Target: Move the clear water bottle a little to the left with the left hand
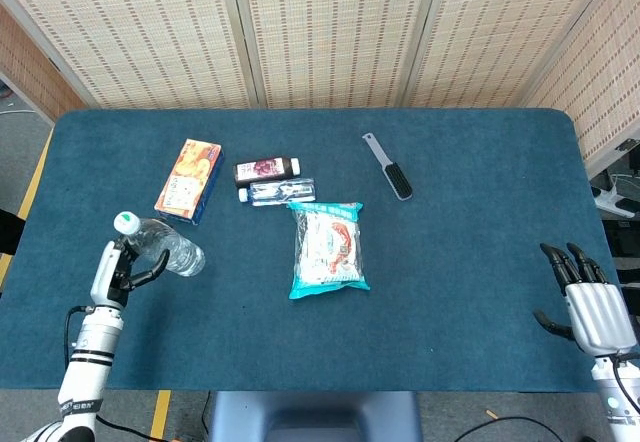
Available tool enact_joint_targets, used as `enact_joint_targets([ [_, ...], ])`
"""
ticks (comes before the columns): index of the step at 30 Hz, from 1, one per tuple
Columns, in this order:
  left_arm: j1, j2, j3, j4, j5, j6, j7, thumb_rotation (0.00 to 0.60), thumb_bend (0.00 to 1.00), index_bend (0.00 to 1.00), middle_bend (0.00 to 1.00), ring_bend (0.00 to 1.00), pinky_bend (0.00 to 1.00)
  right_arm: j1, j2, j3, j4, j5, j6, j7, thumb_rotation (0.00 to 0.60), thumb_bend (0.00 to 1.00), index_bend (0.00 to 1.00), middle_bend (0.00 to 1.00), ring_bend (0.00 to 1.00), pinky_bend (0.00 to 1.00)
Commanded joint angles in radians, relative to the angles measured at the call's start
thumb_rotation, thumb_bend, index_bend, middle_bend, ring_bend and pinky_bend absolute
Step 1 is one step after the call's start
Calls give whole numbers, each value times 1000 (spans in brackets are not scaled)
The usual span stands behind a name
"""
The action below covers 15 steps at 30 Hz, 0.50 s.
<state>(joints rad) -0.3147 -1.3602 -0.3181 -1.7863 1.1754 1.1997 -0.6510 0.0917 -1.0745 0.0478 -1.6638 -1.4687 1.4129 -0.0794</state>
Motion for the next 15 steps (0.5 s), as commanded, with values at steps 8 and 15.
enact_joint_targets([
  [8,-31,-205,10,302,25,351,685,600,527,372,395,337,282,3,-2,3,-3,10,-6,-9,600,119,0,105,0,157],
  [15,7,-106,-18,34,-51,143,293,600,526,372,389,333,285,4,0,4,-4,13,-9,-6,600,119,0,105,0,157],
])
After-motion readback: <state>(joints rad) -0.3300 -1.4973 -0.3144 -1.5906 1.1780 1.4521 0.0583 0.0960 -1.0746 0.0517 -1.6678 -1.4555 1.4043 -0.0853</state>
